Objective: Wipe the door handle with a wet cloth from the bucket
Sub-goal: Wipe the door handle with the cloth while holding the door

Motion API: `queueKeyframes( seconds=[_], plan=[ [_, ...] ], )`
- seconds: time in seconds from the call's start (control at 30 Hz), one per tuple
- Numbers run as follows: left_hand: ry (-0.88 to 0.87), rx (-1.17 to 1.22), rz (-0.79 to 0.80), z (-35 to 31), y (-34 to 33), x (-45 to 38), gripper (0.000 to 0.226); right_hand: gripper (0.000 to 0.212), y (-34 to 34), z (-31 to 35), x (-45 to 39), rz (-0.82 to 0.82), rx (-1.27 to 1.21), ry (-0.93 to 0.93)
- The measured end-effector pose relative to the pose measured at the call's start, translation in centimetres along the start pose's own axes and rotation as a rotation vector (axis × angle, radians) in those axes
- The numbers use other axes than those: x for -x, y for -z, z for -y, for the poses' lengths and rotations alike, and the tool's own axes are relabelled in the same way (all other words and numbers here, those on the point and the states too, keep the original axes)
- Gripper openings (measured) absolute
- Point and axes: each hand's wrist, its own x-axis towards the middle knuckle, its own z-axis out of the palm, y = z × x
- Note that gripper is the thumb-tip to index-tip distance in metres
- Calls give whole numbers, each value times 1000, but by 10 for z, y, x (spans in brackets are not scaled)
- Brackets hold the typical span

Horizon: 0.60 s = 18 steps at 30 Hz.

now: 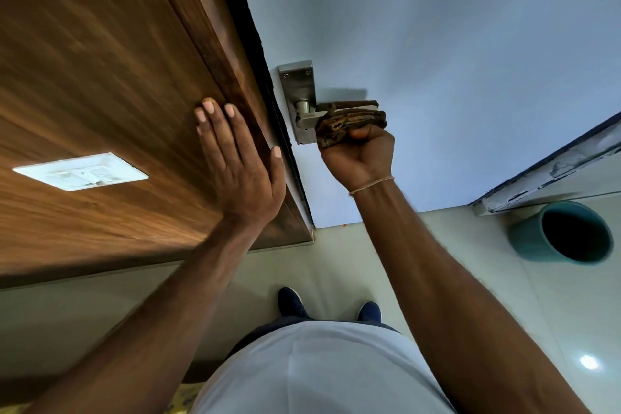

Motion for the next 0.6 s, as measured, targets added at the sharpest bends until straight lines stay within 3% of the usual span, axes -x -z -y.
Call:
queueKeyframes(
  seconds=[0.33,0.5,0.6],
  plan=[
    [-9,6,2,2,0,0,84,60,-2,1,-1,-5,84,9],
    [-10,-4,1,4,0,0,83,84,2,-12,-6,62,20,-8],
    [-5,1,-3,3,-2,0,85,78,-3,-9,-3,11,145,9]
  ],
)
